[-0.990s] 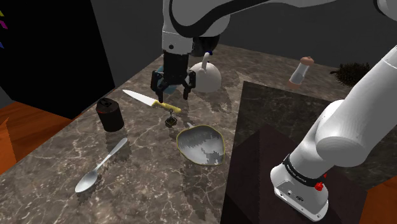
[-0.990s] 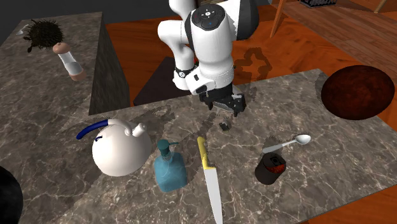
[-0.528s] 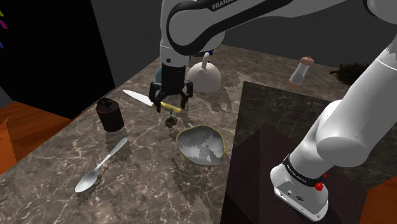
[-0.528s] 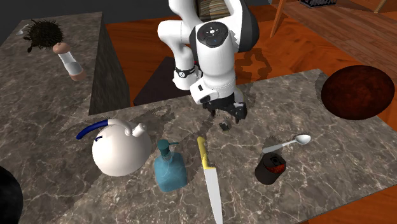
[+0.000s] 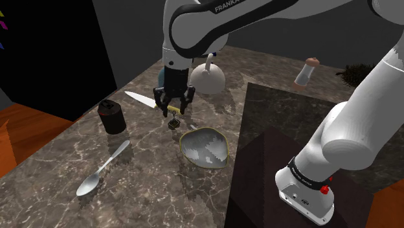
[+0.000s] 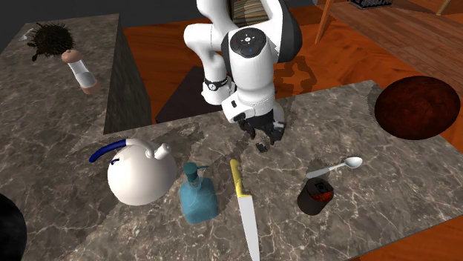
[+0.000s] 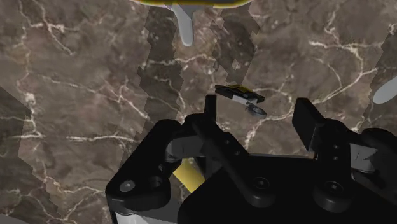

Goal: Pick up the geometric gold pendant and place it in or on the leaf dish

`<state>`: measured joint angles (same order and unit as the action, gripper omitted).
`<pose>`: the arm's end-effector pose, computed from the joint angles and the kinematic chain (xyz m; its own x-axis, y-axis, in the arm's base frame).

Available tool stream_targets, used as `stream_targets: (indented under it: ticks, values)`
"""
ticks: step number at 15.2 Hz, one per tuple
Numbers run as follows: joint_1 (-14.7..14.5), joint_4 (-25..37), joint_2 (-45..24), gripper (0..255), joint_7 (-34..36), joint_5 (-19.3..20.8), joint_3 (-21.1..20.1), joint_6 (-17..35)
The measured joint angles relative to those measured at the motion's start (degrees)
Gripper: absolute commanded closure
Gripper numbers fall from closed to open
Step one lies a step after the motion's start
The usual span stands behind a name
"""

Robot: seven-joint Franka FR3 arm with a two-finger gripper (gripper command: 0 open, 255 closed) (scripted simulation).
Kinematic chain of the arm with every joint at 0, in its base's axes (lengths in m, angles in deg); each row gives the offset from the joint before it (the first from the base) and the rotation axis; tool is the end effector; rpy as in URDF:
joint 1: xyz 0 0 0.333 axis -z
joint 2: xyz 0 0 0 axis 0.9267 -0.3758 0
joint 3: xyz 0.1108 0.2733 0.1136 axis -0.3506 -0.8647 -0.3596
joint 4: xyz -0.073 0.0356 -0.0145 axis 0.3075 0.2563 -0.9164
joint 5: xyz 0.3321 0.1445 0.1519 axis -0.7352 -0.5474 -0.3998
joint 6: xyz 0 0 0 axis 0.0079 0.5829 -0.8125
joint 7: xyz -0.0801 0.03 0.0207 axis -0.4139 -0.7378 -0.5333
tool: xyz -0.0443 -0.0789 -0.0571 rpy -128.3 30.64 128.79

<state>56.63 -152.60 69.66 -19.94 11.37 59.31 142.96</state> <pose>0.4465 0.2845 0.4004 0.9726 -0.1590 -0.1696 -0.1838 -0.9725 -0.1427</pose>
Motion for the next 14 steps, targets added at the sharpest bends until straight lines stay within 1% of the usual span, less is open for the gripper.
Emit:
stream_targets:
  ticks: [9, 14]
  values:
    - [0.0, 0.0, 0.0, 255, 0.0, 0.0, 0.0, 0.0]
    - [0.1, 1.9, 1.3, 255, 0.4, 0.0, 0.2, -3.1]
